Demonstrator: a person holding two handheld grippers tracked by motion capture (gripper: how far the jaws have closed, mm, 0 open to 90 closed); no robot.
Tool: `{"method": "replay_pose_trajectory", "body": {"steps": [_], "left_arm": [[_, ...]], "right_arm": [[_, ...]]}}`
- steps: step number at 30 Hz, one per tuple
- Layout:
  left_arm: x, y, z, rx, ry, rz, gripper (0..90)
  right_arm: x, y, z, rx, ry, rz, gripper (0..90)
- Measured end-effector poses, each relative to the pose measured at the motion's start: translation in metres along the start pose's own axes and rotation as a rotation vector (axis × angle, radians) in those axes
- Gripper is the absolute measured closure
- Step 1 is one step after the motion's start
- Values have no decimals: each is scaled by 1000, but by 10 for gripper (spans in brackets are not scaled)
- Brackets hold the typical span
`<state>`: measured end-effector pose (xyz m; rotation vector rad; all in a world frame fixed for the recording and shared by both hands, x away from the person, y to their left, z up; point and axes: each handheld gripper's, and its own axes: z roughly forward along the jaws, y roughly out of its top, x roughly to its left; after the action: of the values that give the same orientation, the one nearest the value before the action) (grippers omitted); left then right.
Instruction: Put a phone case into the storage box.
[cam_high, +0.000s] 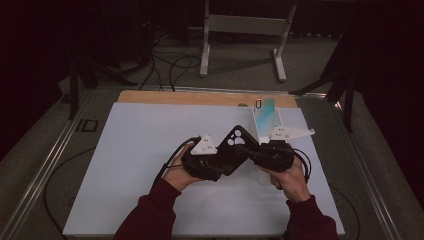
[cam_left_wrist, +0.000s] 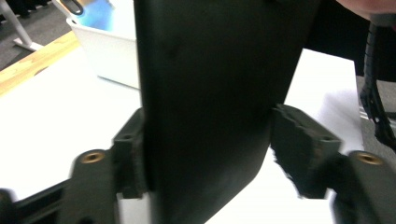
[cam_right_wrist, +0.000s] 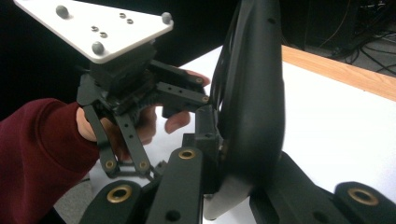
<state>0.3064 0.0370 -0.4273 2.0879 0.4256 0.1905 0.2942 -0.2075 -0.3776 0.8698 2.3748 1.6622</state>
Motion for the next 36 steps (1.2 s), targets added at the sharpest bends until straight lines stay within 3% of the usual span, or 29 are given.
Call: {"method": "replay_pose_trajectory", "body": {"steps": [5,8,11,17,18,19,22,23,29,36], "left_arm": [[0,-3,3,25,-2,13,667],[-2,-6,6,37,-5,31,746],[-2,-6,5,26,-14,29,785],[-4,-7,3,23,-51,54,798],[-4,-8,2,18,-46,58,800],[-4,-7,2,18,-42,56,801],[-4,-7,1,13,-27,54,802],[-3,-7,1,12,-26,49,804],[-1,-6,0,8,14,30,805],[0,-7,-1,3,52,-5,805]], "right_arm": [[-1,2,-1,-6,-12,-5,760],[0,6,-2,-16,-22,-8,663],[-1,7,-3,-16,-25,-6,652],[-3,7,-6,-4,19,-17,594],[-3,7,-7,2,9,-24,477],[-2,7,-6,9,-35,-34,459],[-2,7,-7,20,-46,-46,424],[-1,6,-6,23,-80,-48,384],[-1,6,-7,-8,-131,-24,239],[1,6,-10,-47,-172,-9,199]]}}
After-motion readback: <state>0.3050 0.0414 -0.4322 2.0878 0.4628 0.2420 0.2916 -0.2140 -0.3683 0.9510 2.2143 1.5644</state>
